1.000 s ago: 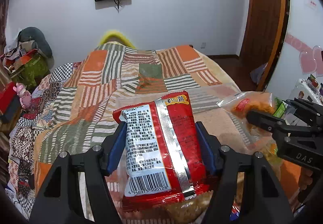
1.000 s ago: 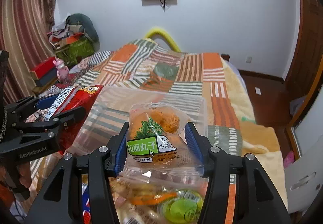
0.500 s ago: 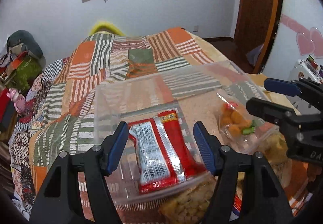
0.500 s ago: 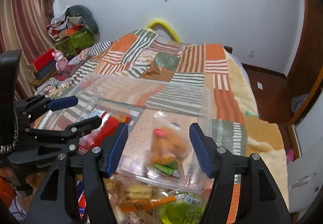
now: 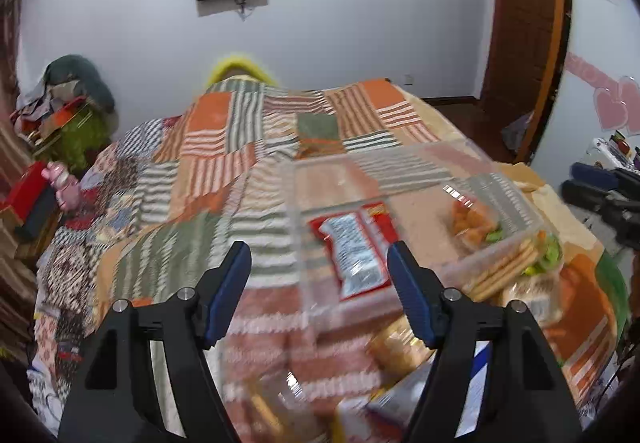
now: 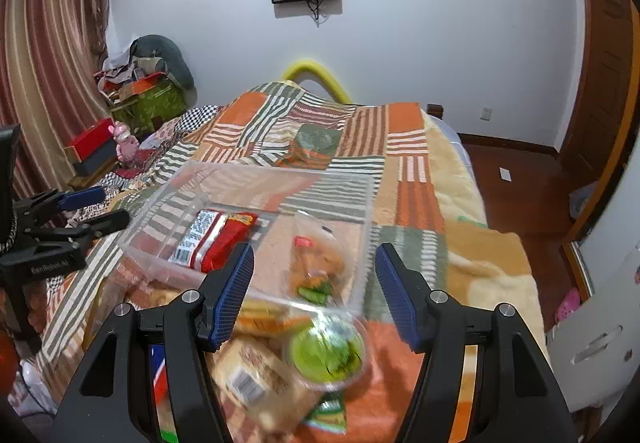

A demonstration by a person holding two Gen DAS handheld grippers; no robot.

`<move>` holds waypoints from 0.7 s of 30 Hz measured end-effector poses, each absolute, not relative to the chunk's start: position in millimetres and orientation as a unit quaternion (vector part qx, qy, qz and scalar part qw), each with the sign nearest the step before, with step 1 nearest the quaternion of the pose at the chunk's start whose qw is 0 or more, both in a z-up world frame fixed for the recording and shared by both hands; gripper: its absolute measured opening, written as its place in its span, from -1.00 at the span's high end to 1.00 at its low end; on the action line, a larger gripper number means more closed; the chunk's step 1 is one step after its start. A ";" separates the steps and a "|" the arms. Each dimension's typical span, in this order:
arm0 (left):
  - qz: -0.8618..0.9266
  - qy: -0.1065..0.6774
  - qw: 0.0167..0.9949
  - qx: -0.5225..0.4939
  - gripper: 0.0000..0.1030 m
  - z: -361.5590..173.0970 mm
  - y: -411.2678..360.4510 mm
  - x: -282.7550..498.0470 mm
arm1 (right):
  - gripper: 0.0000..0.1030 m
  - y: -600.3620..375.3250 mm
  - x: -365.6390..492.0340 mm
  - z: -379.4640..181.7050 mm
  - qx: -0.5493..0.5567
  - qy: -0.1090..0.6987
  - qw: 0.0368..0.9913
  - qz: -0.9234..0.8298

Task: Organize snacks
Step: 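Release red bag in box, then grasp gold biscuit stick with left tool while right tool grasps jelly cup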

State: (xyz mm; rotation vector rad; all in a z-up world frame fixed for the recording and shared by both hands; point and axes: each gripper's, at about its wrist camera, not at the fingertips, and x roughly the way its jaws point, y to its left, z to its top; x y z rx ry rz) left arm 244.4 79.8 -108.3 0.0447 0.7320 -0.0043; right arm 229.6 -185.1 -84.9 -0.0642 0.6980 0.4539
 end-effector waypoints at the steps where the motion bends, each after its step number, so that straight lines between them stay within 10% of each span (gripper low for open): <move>1: 0.004 0.362 0.932 0.022 -0.37 -110.5 85.6 238.7 | -0.17 -188.3 226.3 -85.6 -0.031 0.340 0.914 0.218; 21: 0.038 0.453 0.890 -0.023 -0.37 -185.1 125.1 168.9 | -0.25 -212.3 195.6 -127.5 -0.020 0.391 0.898 0.200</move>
